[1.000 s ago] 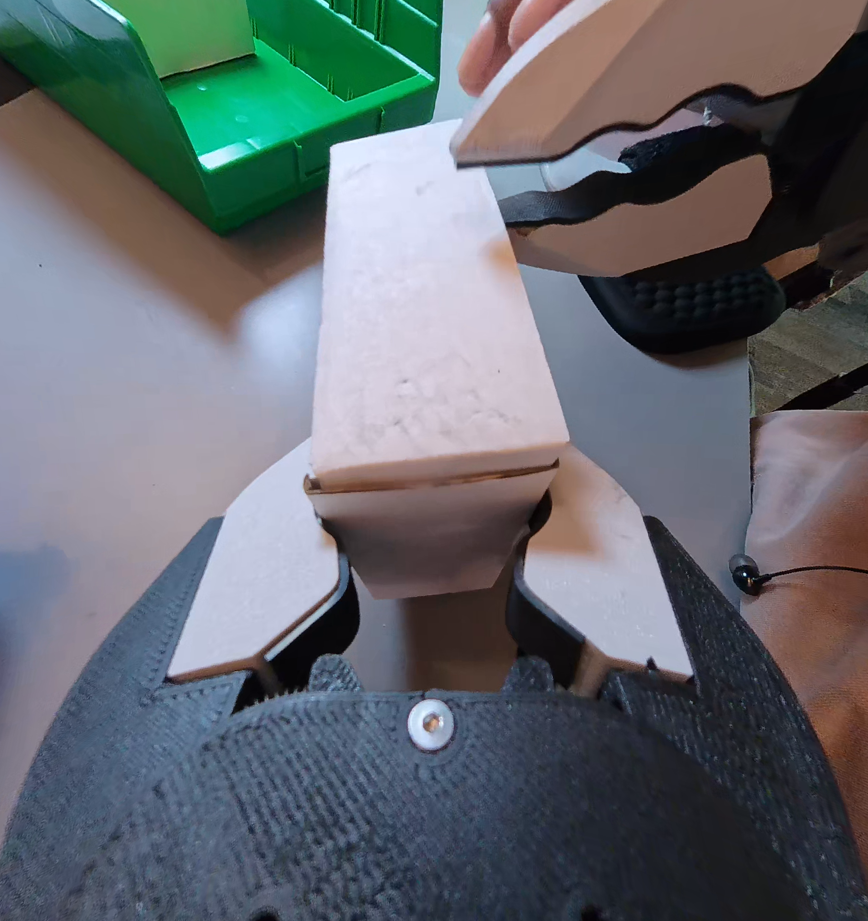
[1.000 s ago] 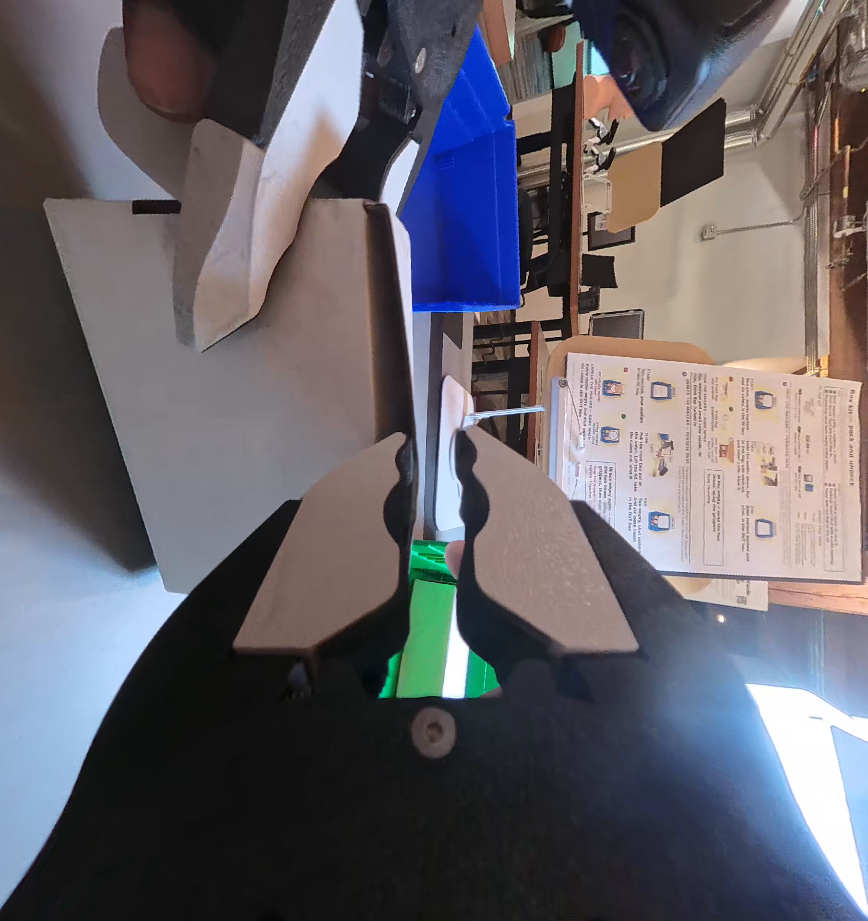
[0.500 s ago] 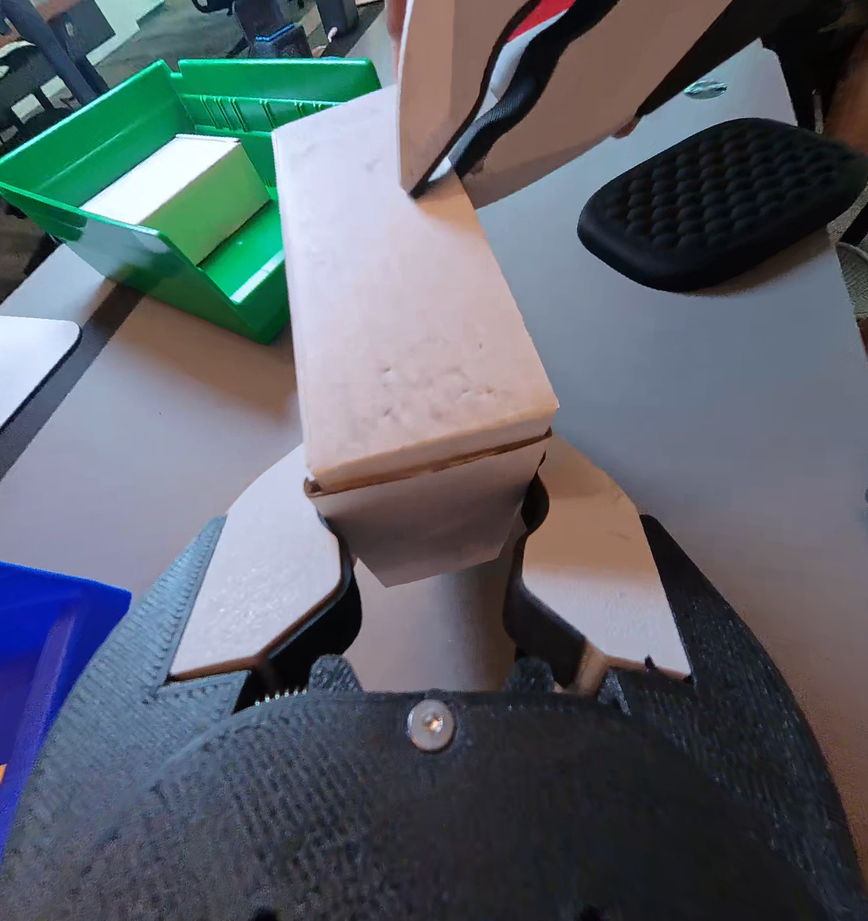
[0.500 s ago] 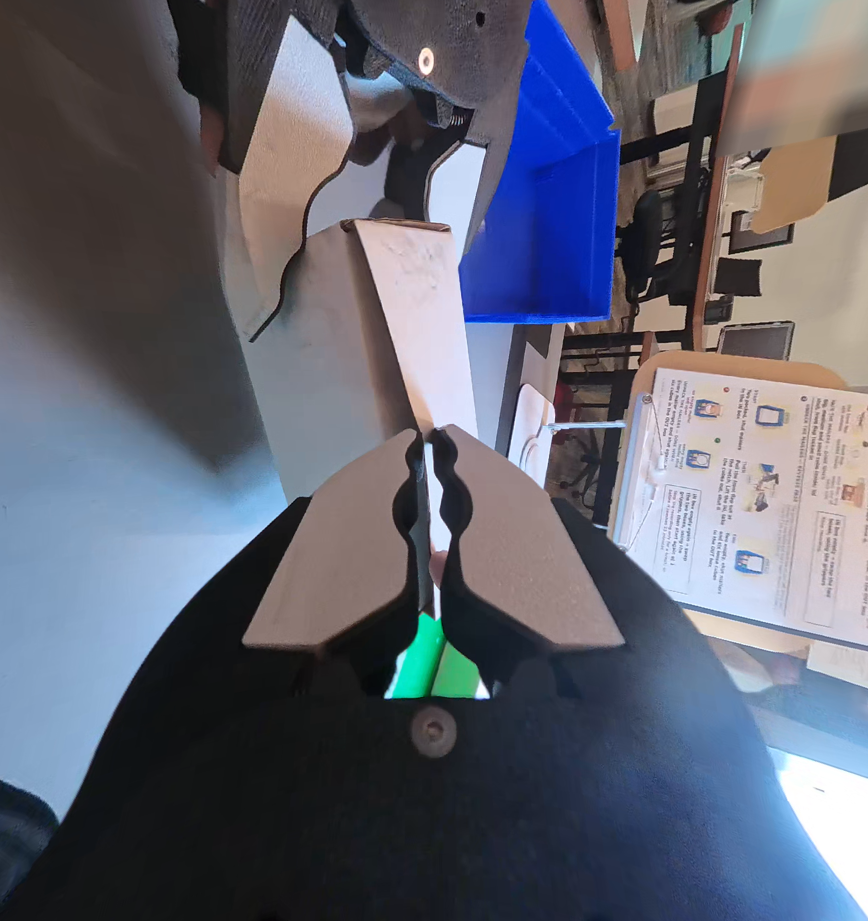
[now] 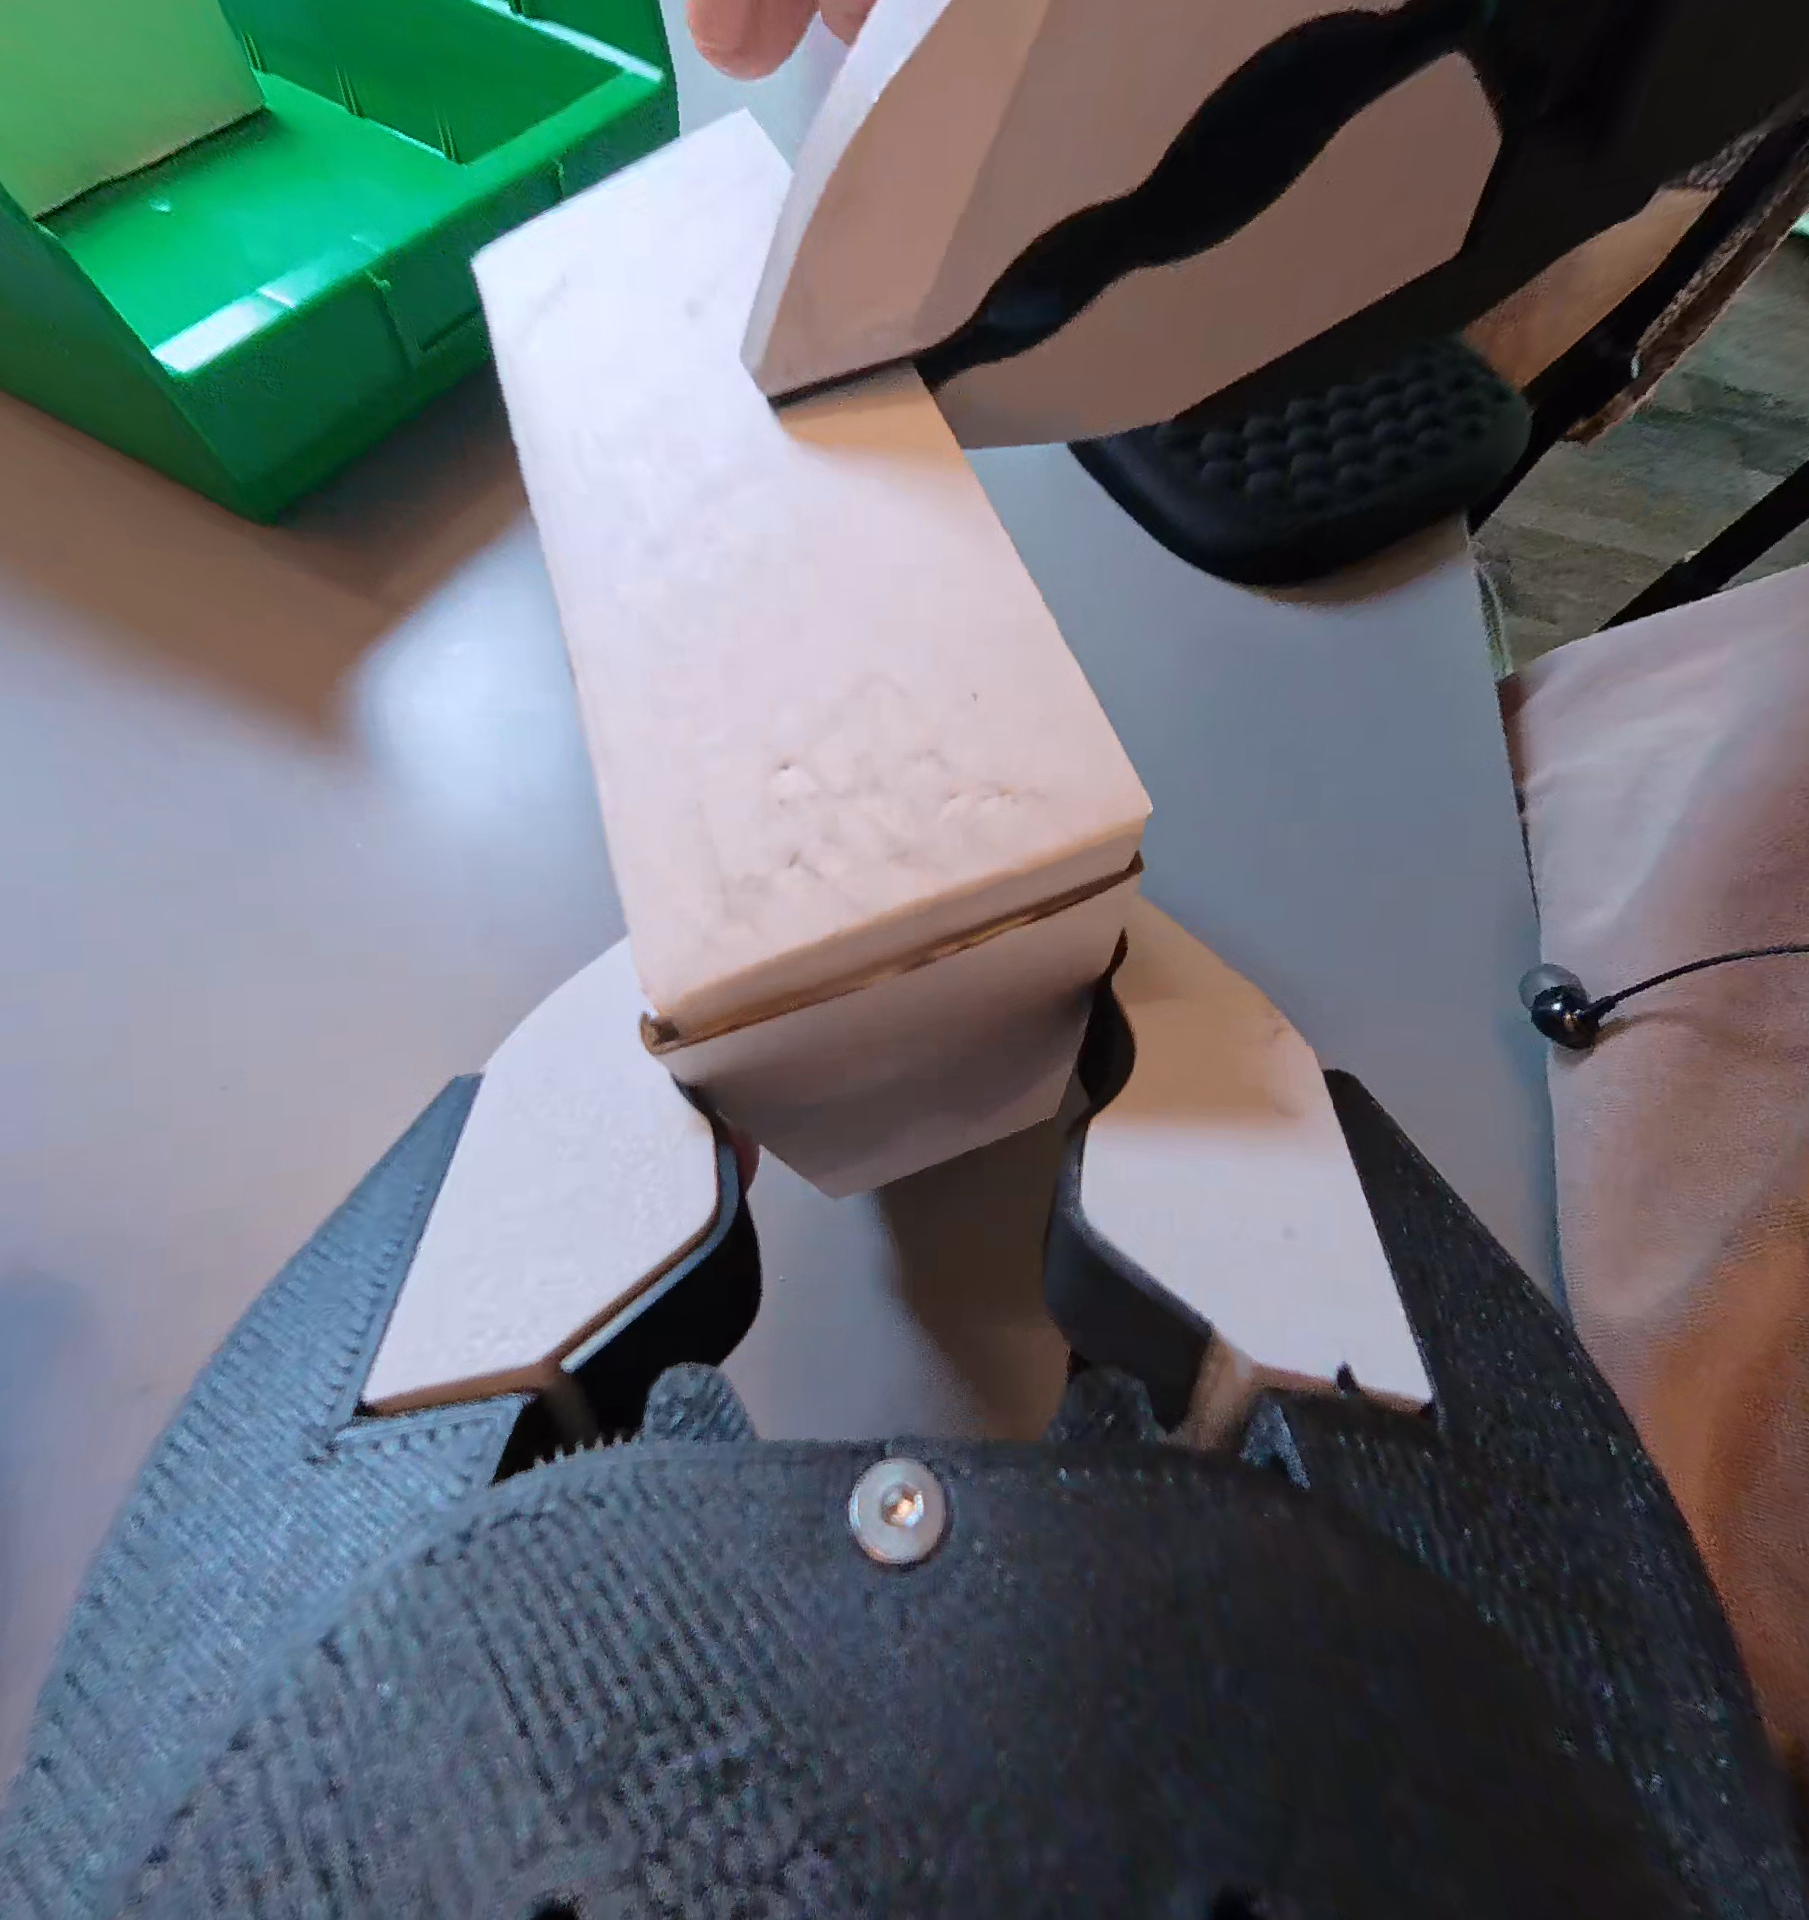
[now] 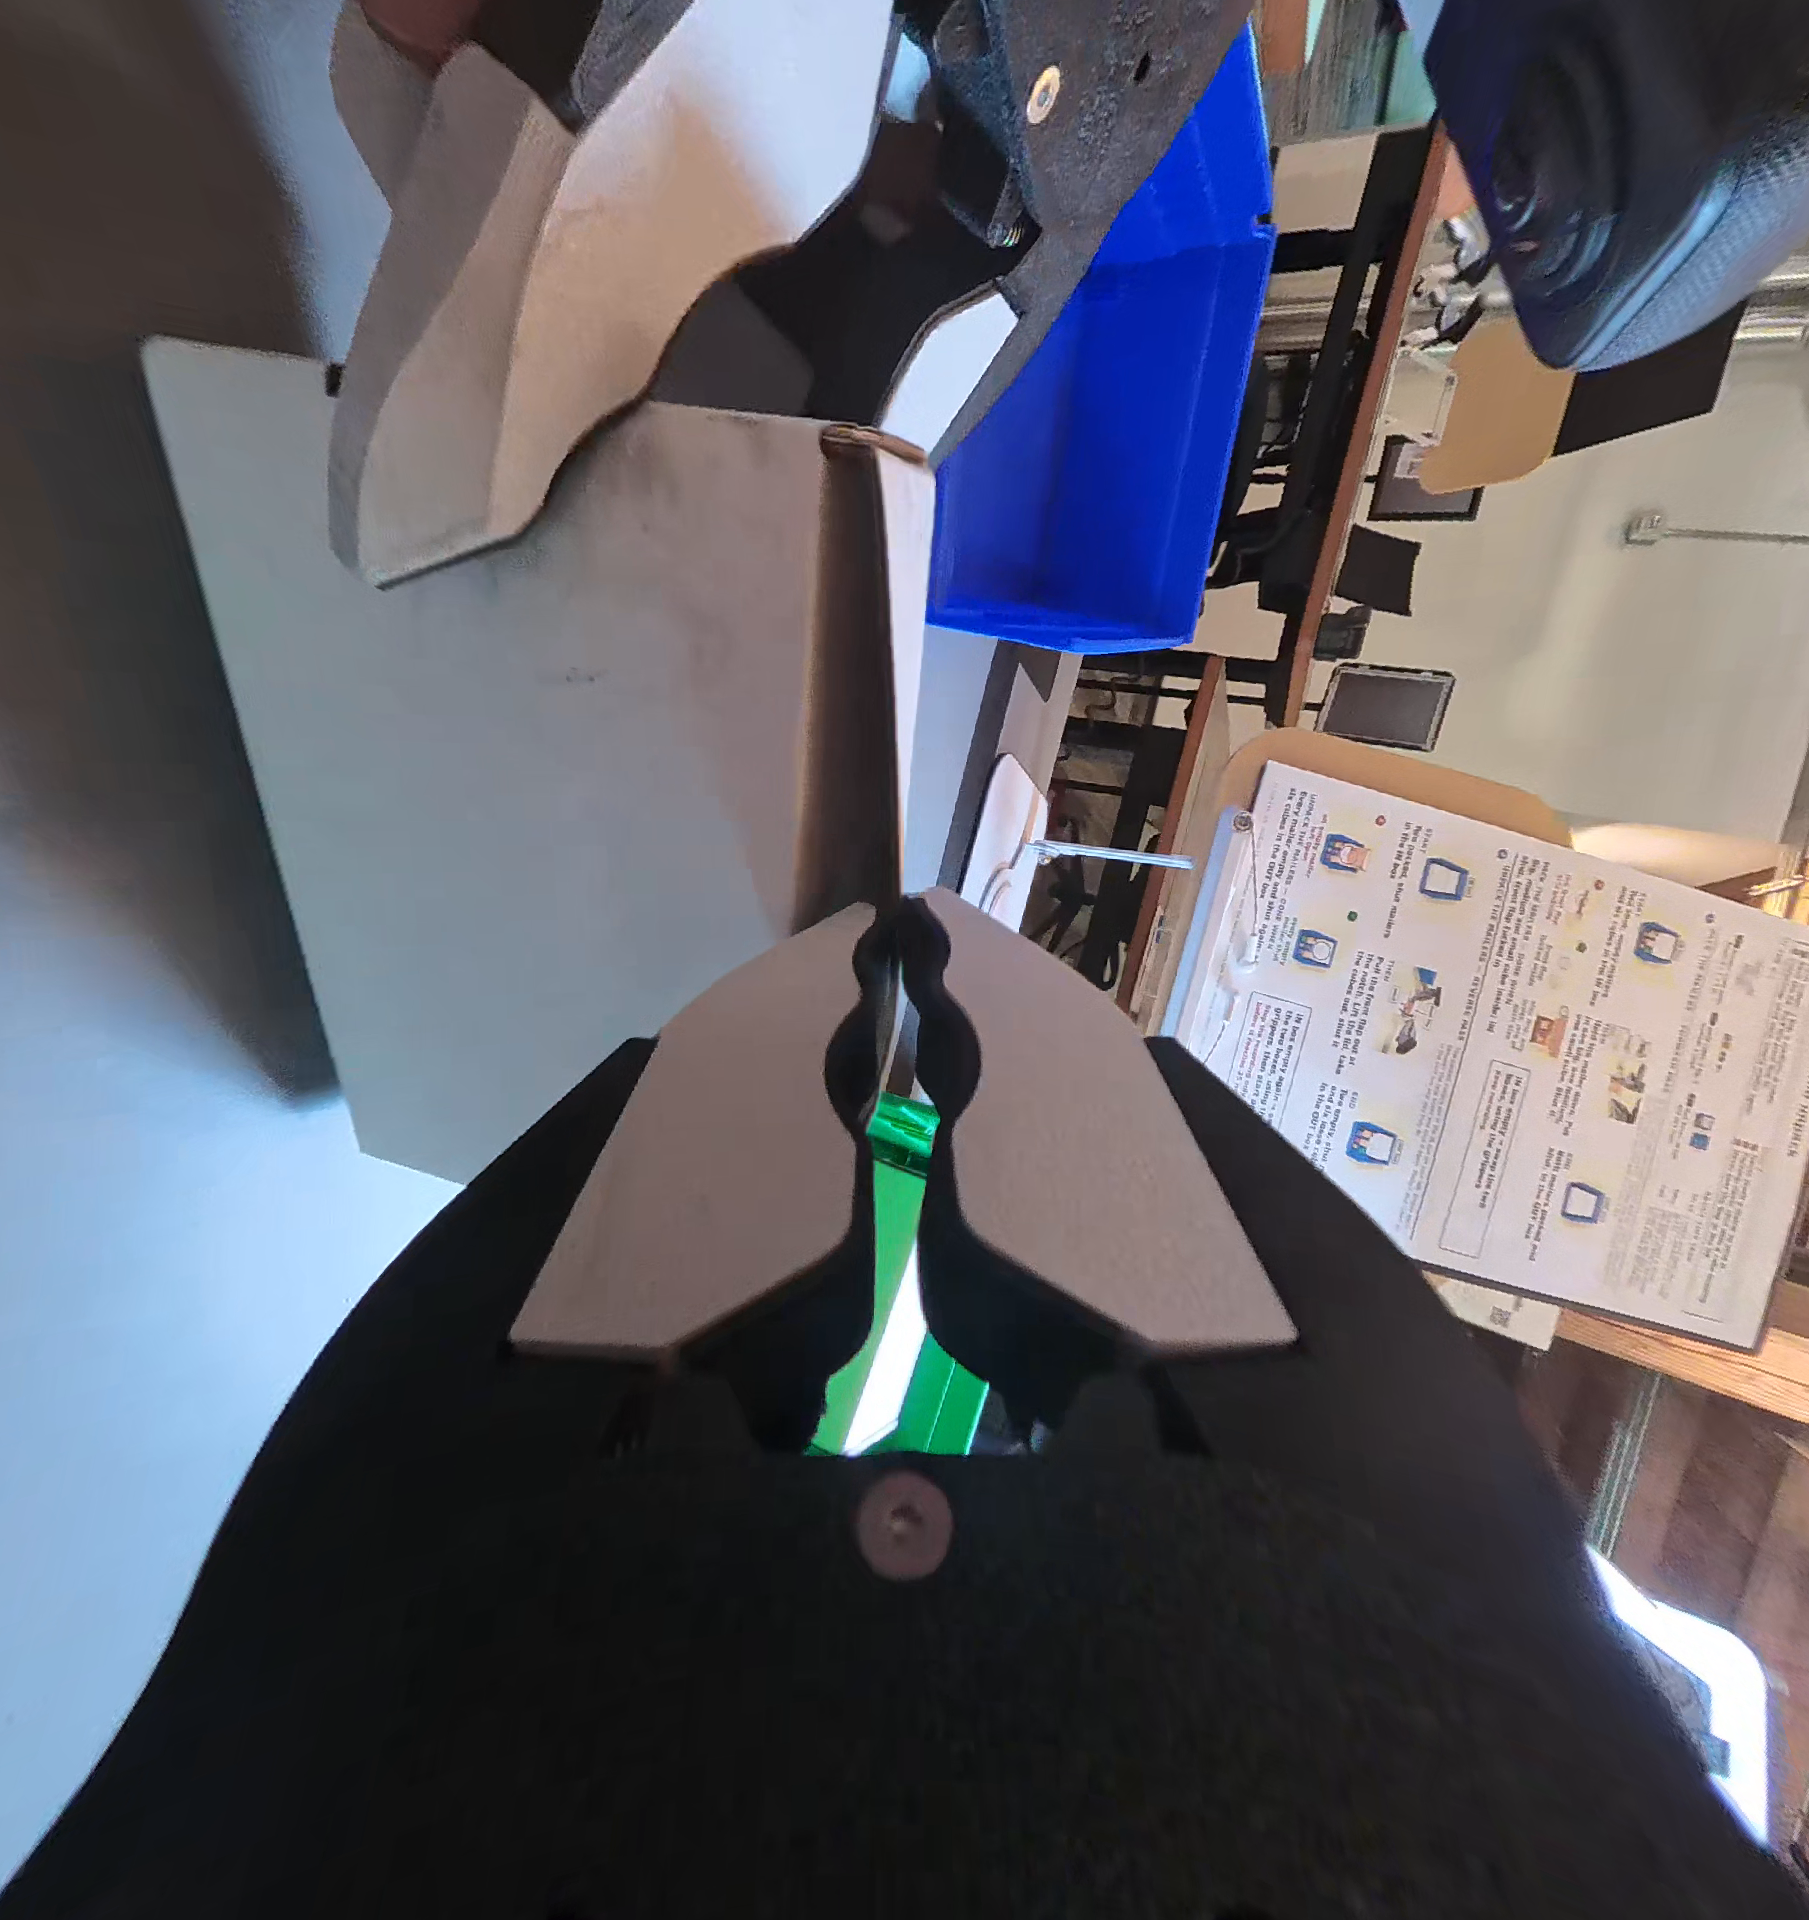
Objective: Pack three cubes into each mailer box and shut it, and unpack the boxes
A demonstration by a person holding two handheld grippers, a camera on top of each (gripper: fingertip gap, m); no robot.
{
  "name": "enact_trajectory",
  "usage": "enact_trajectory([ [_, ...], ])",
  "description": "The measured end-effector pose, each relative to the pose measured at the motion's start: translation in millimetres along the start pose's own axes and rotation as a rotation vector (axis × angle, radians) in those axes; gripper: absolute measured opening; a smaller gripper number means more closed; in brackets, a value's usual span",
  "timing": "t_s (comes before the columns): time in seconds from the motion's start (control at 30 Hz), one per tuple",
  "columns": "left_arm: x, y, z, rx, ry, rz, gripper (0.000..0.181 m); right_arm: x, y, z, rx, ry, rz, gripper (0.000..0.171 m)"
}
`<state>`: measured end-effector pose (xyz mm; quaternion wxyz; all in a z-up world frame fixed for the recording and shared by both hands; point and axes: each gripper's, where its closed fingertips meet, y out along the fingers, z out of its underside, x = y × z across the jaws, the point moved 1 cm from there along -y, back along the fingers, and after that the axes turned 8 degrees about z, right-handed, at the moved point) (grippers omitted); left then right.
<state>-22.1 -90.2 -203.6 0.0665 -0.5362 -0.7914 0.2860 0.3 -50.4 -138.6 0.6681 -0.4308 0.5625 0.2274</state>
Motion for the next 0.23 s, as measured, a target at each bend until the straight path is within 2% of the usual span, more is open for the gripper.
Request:
enact_trajectory([
  [0.07, -1, 1, 1, 0.007, 0.020, -0.006, 0.068, 1, 0, 0, -0.027, 0.020, 0.002, 0.001],
  [0.13, 1, 1, 0, 0.018, 0.077, -0.039, 0.068, 0, -3, 0, -0.052, 0.131, -0.079, 0.001],
  [0.23, 5, 5, 9, 0.135, 0.279, -0.149, 0.068, -11, -8, 2, -0.062, 0.274, -0.187, 0.001],
])
